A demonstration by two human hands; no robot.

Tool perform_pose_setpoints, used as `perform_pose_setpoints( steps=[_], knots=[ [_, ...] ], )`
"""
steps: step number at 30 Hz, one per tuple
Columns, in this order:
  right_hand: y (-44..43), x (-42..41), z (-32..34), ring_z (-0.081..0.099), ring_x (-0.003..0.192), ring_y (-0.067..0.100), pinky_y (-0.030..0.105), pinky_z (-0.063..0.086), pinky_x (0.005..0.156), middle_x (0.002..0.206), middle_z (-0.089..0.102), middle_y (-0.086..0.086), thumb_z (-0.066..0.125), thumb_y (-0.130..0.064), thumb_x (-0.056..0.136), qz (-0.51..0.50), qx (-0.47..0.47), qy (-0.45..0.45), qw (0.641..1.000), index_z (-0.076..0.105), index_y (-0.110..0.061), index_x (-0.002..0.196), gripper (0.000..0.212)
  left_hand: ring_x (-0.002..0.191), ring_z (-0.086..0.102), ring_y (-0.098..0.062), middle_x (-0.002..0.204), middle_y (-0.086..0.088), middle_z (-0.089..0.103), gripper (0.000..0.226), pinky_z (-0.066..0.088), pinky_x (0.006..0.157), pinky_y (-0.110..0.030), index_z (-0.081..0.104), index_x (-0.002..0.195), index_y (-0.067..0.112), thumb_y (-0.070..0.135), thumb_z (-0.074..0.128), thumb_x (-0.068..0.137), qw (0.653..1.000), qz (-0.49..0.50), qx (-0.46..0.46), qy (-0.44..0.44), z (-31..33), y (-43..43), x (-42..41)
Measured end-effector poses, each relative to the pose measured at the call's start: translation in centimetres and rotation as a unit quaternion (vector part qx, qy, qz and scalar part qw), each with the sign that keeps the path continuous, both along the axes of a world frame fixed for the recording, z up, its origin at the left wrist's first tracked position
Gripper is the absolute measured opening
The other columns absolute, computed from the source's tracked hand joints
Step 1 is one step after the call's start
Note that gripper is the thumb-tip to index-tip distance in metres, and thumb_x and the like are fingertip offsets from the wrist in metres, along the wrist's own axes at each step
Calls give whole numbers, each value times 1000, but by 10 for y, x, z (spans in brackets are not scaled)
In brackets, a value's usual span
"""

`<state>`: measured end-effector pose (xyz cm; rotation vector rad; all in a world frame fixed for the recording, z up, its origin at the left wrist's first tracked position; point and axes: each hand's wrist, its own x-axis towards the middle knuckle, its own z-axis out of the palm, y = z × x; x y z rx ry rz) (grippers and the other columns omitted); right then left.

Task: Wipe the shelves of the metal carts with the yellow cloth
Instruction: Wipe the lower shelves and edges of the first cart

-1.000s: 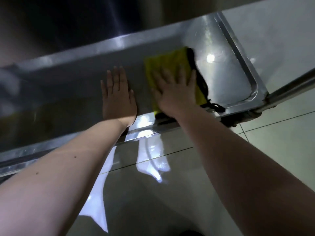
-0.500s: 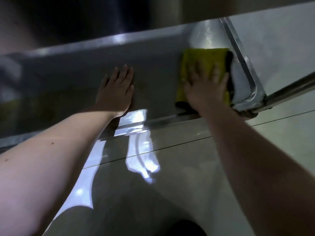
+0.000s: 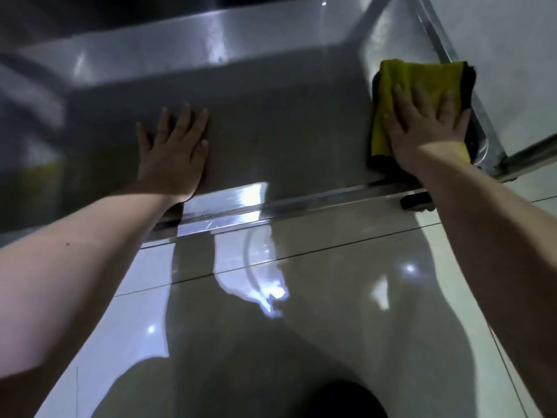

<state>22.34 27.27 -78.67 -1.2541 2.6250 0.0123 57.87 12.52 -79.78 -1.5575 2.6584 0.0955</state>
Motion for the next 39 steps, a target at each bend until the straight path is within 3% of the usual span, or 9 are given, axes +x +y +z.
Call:
perform_pose_setpoints(
  steps=[4,10,13,19,23,29,32,36,39],
  knots=[
    [-31,55,2,-12,148,39,67,-8,113,164,-8,-11,12,-57,100,-22,32,3,999,-5,-43,153,57,150,4,-32,165,4,6,54,-1,117,-58,8,156,34,42,19,103,1000,-2,-4,2,1,1,-2],
    [-69,219,1,-9,148,39,67,-14,110,164,-5,-13,13,-56,100,241,-11,-26,970,-1,-45,153,55,151,0,-28,165,2,2,55,0,119,-54,11,157,23,34,21,104,1000,8,6,5,0,1,1],
    [-71,207,0,-3,150,33,62,-11,114,163,3,-16,17,-58,100,287,-40,-29,957,5,-49,152,55,151,-2,-25,165,4,-1,55,-2,119,-53,9,157,25,34,21,105,1000,10,13,2,1,0,0],
    [-39,62,-1,-4,150,33,59,-5,117,164,0,-11,15,-62,98,109,-8,1,994,0,-49,152,58,151,-1,-24,165,6,1,54,-5,118,-50,7,157,31,40,19,105,999,21,3,27,0,3,-3],
    [-33,84,3,-11,149,37,64,-7,115,164,-9,-10,13,-58,100,38,22,-2,999,-5,-45,153,58,151,0,-25,165,6,2,54,-5,118,-52,8,157,32,41,21,105,999,23,-2,34,-1,6,-4],
    [-35,242,6,-12,148,39,67,-12,111,164,-9,-11,21,-52,100,261,15,-30,965,-7,-42,153,61,151,2,-25,165,7,5,58,-1,118,-55,9,157,31,29,28,102,999,20,1,35,-2,4,1],
    [-31,213,2,-9,150,31,60,-11,116,163,-3,-16,20,-56,100,278,-22,-44,959,-3,-48,152,57,151,3,-24,164,8,6,55,-1,119,-54,10,156,32,32,26,103,999,18,3,44,-1,4,1],
    [-7,94,-4,5,149,37,61,4,115,165,5,-8,15,-57,97,166,-13,30,986,3,-44,154,59,151,2,-23,164,9,5,53,-3,119,-52,10,156,35,39,21,105,999,26,1,45,-1,4,0],
    [12,32,3,-4,150,35,62,0,116,165,-2,-9,21,-59,99,23,24,-2,999,1,-48,153,59,151,1,-23,164,8,4,53,-3,119,-51,9,156,34,40,20,105,999,25,0,40,-1,4,-1]
  ],
)
